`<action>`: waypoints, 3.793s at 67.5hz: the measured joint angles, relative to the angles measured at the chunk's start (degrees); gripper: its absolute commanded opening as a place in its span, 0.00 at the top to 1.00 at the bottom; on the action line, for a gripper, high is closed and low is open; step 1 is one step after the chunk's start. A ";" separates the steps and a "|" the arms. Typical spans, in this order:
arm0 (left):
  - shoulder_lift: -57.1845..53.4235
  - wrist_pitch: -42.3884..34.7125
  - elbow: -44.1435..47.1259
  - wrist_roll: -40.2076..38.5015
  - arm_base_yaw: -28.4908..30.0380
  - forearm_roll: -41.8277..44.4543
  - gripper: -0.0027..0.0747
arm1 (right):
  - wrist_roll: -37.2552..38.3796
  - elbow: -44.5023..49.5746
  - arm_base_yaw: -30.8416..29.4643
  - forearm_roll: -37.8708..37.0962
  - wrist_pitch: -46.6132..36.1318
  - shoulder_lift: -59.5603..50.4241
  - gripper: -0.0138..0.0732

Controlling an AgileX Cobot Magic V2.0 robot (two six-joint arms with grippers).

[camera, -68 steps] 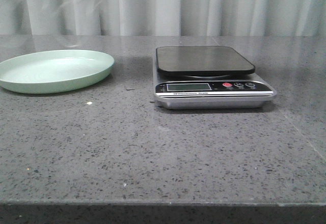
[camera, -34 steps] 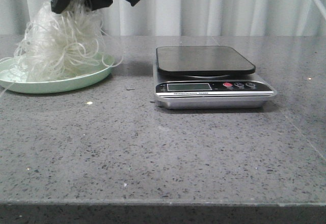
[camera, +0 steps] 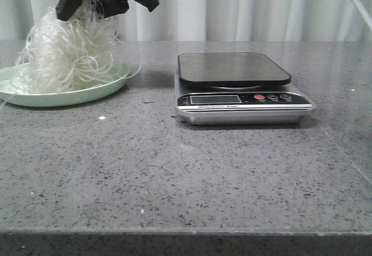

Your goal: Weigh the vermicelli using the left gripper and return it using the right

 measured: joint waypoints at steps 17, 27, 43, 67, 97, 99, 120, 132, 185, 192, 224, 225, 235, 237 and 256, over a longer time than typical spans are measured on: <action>0.00 0.00 0.00 0.00 0.00 0.00 0.79 | 0.00 0.00 0.00 -0.55 1.31 -0.49 0.17; 0.00 0.00 0.00 0.00 0.00 -0.10 0.79 | 0.00 0.00 0.00 -6.22 2.79 -2.45 0.17; 0.00 0.00 0.00 0.00 0.00 -0.14 0.79 | 0.00 -0.05 0.00 -18.88 6.02 -6.67 0.17; 0.00 -0.11 0.00 -0.11 0.00 -0.24 0.79 | 0.72 -0.05 -1.87 -32.07 11.78 -15.82 0.58; 0.00 -0.11 0.00 -0.11 0.00 -0.24 0.79 | 4.88 7.10 -17.16 -32.67 13.69 -27.63 0.67; 0.00 -0.11 0.00 -0.11 0.00 -0.24 0.79 | 5.11 8.91 -18.00 -32.56 12.95 -28.39 0.67; 0.00 -0.11 0.00 -0.11 0.00 -0.97 0.79 | 5.41 38.04 -25.14 -31.14 -4.53 -44.71 0.67; 0.00 -0.11 0.00 -0.11 0.00 -2.47 0.79 | 5.41 55.12 -28.07 -30.24 -15.28 -55.15 0.67; 0.00 -0.31 0.00 -0.11 0.00 -4.77 0.79 | 5.68 101.98 -32.39 -25.40 -36.41 -107.34 0.67; 0.00 -0.31 0.00 -0.11 0.00 -4.77 0.79 | 5.68 103.92 -32.39 -25.40 -36.41 -112.97 0.67; 0.00 -0.41 0.00 -0.11 0.00 -4.90 0.79 | 5.68 105.22 -32.39 -26.13 -36.41 -116.06 0.67; 0.00 -0.41 0.00 -0.11 0.00 -4.90 0.79 | 5.68 105.22 -32.39 -26.13 -36.41 -116.06 0.67; 0.00 -0.41 0.00 -0.11 0.00 -4.90 0.79 | 5.68 105.22 -32.39 -26.13 -36.41 -116.06 0.67; 0.00 -0.41 0.00 -0.11 0.00 -4.90 0.79 | 5.68 105.22 -32.39 -26.13 -36.41 -116.06 0.67; 0.00 -0.41 0.00 -0.11 0.00 -3.02 0.79 | 5.68 105.22 -32.39 -26.16 -36.41 -116.06 0.67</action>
